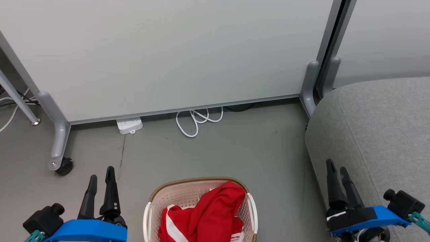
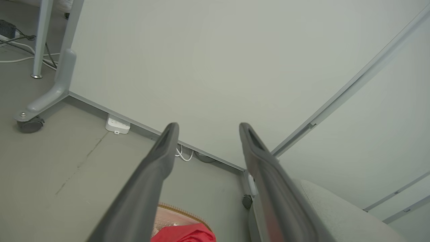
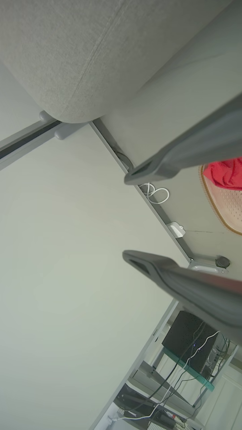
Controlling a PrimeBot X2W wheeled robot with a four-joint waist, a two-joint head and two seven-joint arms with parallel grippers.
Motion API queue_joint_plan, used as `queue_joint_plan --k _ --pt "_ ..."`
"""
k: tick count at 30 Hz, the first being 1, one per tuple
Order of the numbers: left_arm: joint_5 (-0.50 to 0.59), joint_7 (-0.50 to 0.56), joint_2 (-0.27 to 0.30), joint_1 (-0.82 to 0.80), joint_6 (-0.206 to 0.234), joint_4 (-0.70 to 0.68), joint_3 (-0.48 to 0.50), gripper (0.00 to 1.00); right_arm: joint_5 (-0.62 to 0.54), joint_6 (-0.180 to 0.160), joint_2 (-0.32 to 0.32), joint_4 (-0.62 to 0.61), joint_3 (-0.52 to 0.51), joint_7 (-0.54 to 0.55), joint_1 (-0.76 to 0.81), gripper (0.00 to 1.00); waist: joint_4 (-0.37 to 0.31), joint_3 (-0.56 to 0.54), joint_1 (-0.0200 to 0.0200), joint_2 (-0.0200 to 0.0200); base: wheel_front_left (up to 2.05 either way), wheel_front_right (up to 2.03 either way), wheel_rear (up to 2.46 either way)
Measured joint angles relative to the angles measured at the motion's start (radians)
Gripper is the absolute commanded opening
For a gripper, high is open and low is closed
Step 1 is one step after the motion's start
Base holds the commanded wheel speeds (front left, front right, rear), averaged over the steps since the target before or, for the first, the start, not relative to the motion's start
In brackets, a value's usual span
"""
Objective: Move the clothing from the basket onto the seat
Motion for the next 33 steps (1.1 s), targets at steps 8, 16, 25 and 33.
queue_joint_plan --k 8,16,25,33 --pt "0.09 -0.021 0.002 0.0 0.0 0.005 -0.015 1.0 -0.093 0.0 0.0 0.014 0.009 -0.023 -0.001 1.0 0.001 -0.002 0.0 0.0 0.0 0.0 0.0" --pt "0.169 -0.042 0.003 0.0 0.003 0.009 -0.025 1.0 -0.171 0.0 0.0 0.022 0.02 -0.044 -0.002 1.0 0.002 -0.002 0.0 0.0 0.0 0.0 0.0" --pt "0.25 -0.064 0.005 0.0 0.009 0.012 -0.033 1.0 -0.255 0.0 0.0 0.027 0.03 -0.065 -0.004 1.0 0.006 -0.006 0.0 0.0 0.0 0.0 0.0" --pt "0.314 -0.082 0.006 0.0 0.011 0.016 -0.043 1.0 -0.324 0.0 -0.001 0.03 0.035 -0.084 -0.005 1.0 0.01 -0.008 0.0 0.0 0.0 0.0 0.0"
